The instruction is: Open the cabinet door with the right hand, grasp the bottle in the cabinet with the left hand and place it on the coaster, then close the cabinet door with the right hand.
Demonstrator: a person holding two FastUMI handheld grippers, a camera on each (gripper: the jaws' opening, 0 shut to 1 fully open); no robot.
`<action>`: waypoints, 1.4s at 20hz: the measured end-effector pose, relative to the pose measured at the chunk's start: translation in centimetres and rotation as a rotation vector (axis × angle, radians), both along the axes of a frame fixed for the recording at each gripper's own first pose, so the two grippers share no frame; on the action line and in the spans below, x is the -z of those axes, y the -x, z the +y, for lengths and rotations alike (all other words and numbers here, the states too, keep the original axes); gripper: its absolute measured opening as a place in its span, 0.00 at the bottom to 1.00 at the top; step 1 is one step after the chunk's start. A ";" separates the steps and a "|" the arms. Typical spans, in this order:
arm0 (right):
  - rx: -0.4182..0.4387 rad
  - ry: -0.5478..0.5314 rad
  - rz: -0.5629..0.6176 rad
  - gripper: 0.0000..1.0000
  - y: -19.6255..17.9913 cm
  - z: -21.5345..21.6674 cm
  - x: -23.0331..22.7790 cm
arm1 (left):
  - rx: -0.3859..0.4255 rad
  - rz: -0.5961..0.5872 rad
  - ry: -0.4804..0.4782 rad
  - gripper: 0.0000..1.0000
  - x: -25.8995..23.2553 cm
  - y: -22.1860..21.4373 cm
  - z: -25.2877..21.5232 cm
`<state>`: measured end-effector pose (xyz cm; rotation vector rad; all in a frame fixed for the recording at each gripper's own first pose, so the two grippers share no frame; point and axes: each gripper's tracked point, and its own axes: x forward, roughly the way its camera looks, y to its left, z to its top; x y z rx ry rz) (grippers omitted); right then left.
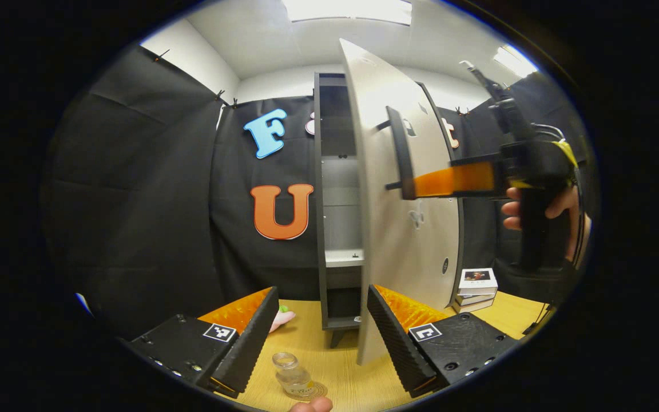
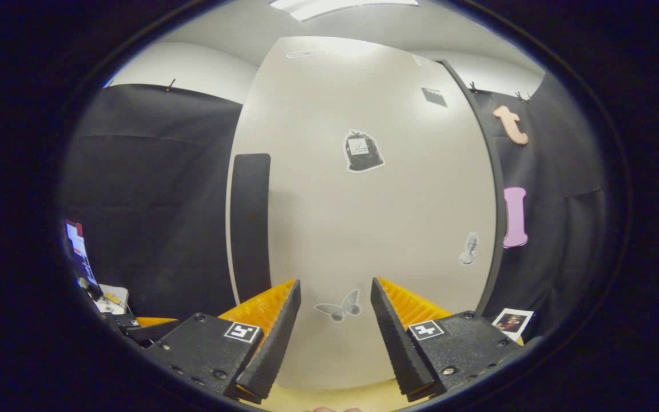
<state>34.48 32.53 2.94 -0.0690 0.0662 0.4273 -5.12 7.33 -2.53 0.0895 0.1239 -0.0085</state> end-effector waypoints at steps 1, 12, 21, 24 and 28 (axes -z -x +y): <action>0.005 0.007 0.002 0.81 -1.2 0.7 0.4 | 0.004 0.000 0.001 0.94 0.1 -0.1 0.0; 0.121 0.001 -0.019 0.82 0.4 -3.6 0.6 | -0.026 0.011 0.033 0.94 0.5 -0.7 0.6; 0.323 -0.047 -0.107 0.82 12.0 -16.6 1.3 | -0.043 -0.018 0.025 0.94 -0.9 -0.4 0.6; 0.407 -0.020 -0.107 0.83 14.4 -20.5 1.9 | -0.037 -0.046 0.016 0.94 -1.4 -0.3 0.1; 0.444 -0.045 -0.104 0.85 15.7 -22.1 1.9 | -0.009 -0.063 0.036 0.94 -1.6 -0.3 -1.5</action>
